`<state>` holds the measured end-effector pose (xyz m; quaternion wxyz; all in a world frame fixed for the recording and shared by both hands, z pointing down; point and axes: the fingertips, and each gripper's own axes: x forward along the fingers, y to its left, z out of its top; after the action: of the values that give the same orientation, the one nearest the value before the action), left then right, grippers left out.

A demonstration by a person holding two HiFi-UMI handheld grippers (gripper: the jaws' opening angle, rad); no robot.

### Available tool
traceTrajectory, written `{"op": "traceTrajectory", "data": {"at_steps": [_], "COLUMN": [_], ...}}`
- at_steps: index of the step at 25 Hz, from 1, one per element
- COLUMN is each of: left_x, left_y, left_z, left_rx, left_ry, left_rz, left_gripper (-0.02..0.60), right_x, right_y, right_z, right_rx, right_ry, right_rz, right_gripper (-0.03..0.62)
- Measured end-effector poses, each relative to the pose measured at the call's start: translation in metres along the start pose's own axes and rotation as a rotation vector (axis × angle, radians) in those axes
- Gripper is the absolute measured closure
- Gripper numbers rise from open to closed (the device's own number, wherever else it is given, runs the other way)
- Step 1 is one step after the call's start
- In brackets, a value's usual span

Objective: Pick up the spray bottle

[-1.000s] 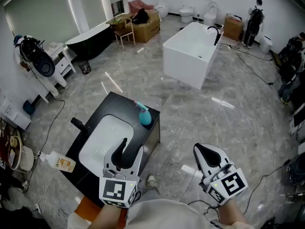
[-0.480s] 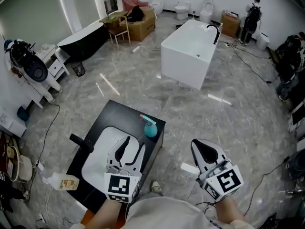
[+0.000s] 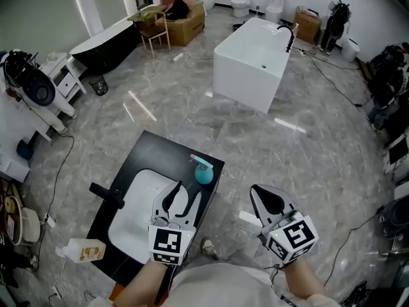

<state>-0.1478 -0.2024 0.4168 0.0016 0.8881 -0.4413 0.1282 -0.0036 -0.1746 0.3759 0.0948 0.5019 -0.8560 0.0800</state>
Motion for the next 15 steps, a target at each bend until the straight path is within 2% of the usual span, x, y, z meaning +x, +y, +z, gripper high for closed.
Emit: {"op": "traceTrajectory", "data": {"at_steps": [4, 9, 15], "left_x": [0.013, 0.036, 0.073], "left_y": [0.000, -0.004, -0.006], "left_z": [-0.007, -0.028, -0.059], "left_rx": [0.011, -0.014, -0.038], "left_ry": [0.016, 0.058, 0.114], "left_rz": [-0.003, 0.002, 0.024], "left_gripper": [0.374, 0.371, 0.365], "right_x": [0.011, 0.028, 0.044], "right_y": [-0.006, -0.019, -0.034], "right_z": [-0.008, -0.020, -0.034], "right_rx": [0.037, 0.060, 0.019], "right_ry": [0.006, 0.020, 0.069], "right_rz": [0.010, 0.042, 0.059], "right_gripper": [0.566, 0.566, 0.566]}}
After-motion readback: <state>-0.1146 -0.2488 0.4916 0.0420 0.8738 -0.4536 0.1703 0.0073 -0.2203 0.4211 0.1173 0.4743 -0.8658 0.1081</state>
